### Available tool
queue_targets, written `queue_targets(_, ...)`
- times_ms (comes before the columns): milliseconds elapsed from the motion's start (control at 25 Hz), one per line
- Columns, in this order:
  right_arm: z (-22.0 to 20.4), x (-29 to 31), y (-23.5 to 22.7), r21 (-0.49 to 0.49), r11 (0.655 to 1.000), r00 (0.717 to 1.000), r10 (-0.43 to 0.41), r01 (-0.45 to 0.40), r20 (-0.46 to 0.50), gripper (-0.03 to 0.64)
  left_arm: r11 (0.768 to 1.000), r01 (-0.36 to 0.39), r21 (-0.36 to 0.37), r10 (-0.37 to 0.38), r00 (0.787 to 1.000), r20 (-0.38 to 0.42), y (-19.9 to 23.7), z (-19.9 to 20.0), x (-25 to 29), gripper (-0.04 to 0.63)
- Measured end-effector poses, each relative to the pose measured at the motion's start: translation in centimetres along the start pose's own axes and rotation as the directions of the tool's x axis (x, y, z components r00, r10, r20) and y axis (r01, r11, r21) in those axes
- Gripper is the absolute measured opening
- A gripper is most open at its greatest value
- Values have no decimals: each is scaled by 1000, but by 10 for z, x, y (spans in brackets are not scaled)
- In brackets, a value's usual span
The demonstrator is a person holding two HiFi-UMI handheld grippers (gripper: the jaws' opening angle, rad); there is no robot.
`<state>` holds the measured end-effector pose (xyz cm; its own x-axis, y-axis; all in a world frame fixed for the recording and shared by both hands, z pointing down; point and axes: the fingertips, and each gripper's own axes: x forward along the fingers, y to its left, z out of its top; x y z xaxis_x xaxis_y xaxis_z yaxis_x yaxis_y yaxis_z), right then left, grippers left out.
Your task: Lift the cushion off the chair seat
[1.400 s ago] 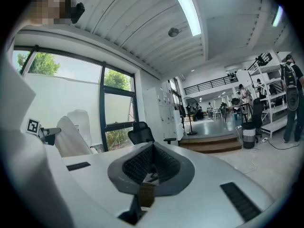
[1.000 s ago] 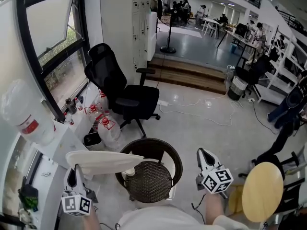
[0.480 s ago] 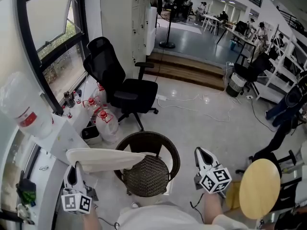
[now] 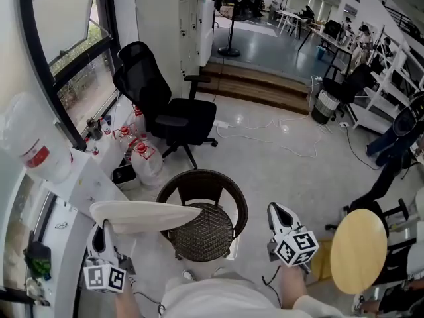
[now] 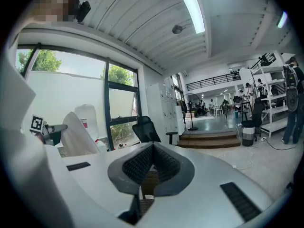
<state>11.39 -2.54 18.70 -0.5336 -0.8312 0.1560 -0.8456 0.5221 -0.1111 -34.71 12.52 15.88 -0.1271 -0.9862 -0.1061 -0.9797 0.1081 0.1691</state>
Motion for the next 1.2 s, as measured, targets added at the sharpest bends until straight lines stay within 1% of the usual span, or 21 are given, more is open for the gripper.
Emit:
queue_targets(120, -2, -1, 5, -3, 1000, 1000, 3, -3, 3, 2, 1000, 4, -3, -4, 1000, 2, 0, 0, -5, 38)
queue_targets(320, -1, -4, 11, -35, 999, 1000, 15, -15, 4, 2, 1000, 5, -4, -5, 1000, 4, -2, 3, -10, 38)
queue_targets(520, -3, -5, 18, -25, 1000, 1000, 14, -14, 2, 2, 1000, 13, -20, -13, 1000, -5, 1, 2, -13, 40)
queue_targets(1200, -10, 6, 43, -27, 998, 999, 49, -50, -12, 2, 1000, -5, -9, 5, 1000, -20, 19, 2, -26, 40)
